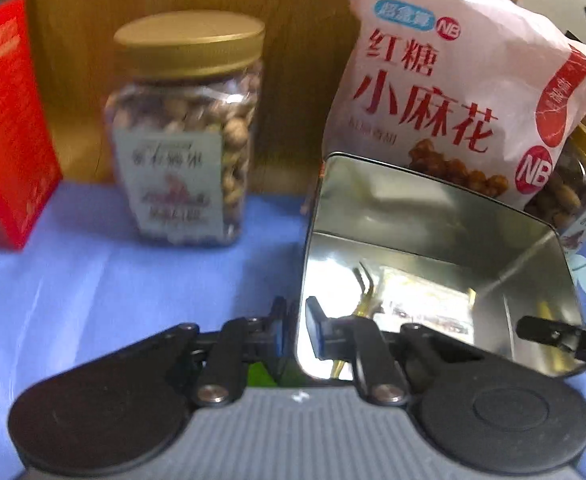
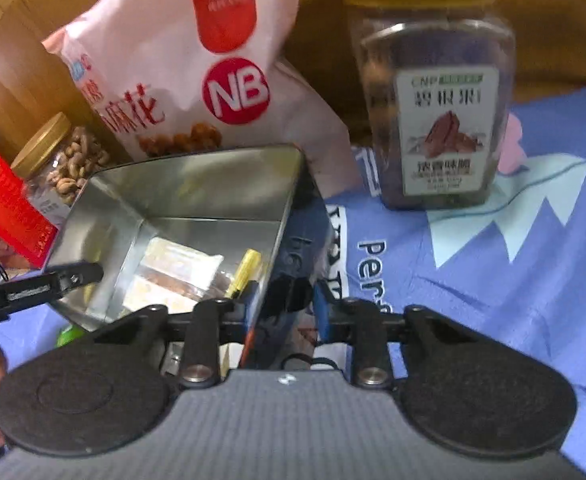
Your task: Organize snacks
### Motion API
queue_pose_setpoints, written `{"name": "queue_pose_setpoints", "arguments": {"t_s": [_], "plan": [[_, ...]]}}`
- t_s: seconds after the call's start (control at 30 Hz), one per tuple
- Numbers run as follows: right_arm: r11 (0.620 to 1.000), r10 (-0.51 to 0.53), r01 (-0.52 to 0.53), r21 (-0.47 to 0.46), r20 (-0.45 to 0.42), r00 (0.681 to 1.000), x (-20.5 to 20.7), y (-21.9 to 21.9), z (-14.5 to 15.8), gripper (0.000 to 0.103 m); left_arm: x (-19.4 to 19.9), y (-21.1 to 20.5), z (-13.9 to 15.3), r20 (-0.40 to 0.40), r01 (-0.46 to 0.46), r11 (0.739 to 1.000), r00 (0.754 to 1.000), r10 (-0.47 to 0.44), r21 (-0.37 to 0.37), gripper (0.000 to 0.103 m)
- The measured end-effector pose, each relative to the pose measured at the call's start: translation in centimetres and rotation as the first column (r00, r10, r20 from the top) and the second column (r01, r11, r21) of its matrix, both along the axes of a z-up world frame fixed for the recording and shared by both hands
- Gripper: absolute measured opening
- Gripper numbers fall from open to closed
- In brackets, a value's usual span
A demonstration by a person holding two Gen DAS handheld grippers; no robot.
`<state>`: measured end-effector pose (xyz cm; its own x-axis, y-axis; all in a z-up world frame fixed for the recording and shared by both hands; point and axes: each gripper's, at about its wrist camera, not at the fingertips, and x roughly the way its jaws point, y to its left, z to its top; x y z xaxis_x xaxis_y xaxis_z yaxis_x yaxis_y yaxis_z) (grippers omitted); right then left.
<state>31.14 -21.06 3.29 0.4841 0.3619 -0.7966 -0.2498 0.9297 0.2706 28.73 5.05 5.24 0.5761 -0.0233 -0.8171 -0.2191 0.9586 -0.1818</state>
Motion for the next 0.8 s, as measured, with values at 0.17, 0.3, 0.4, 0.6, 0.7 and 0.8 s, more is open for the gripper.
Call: {"name": "queue_pose_setpoints", "arguments": {"t_s": [0.17, 0.3, 0.4, 0.6, 0.7, 0.8], "plan": [[1.000, 0.026, -0.026, -0.003, -0.066, 0.998, 0.3, -0.4, 0.3, 0.025, -1.9, -0.6, 0.6, -0.064, 0.011, 1.000, 0.998, -0.013, -0.029, 0.013], [0.998, 0.059, -0.061, -0.014, -0.117, 0.991, -0.5, -0.9, 1.1, 0.026, -4.2, -0.9, 1.1, -0.079, 0.046, 0.998, 0.996, -0.050, -0.048, 0.020], [0.996, 0.076, -0.080, -0.031, -0.119, 0.990, -1.8, -1.0, 1.1, 0.026, -5.5, -1.6, 1.1, -0.083, 0.085, 0.995, 0.993, -0.088, -0.046, 0.027], [0.998, 0.011, 0.004, -0.062, 0.241, 0.971, -6.9, -1.0, 6.9, 0.027, -9.7, 2.1, 4.4, 0.080, 0.130, 0.988, 0.989, -0.123, -0.083, 0.037], [0.992, 0.129, -0.126, -0.031, 0.341, 0.931, -11.8, 0.1, 9.5, 0.028, -12.1, 4.8, 5.0, 0.152, 0.120, 0.993, 0.981, -0.118, -0.007, 0.038], [0.949, 0.308, -0.314, -0.027, 0.291, 0.906, -14.7, 4.3, 9.5, 0.028, -13.1, 7.8, 3.4, 0.135, 0.090, 0.996, 0.987, -0.086, -0.019, 0.038]]}}
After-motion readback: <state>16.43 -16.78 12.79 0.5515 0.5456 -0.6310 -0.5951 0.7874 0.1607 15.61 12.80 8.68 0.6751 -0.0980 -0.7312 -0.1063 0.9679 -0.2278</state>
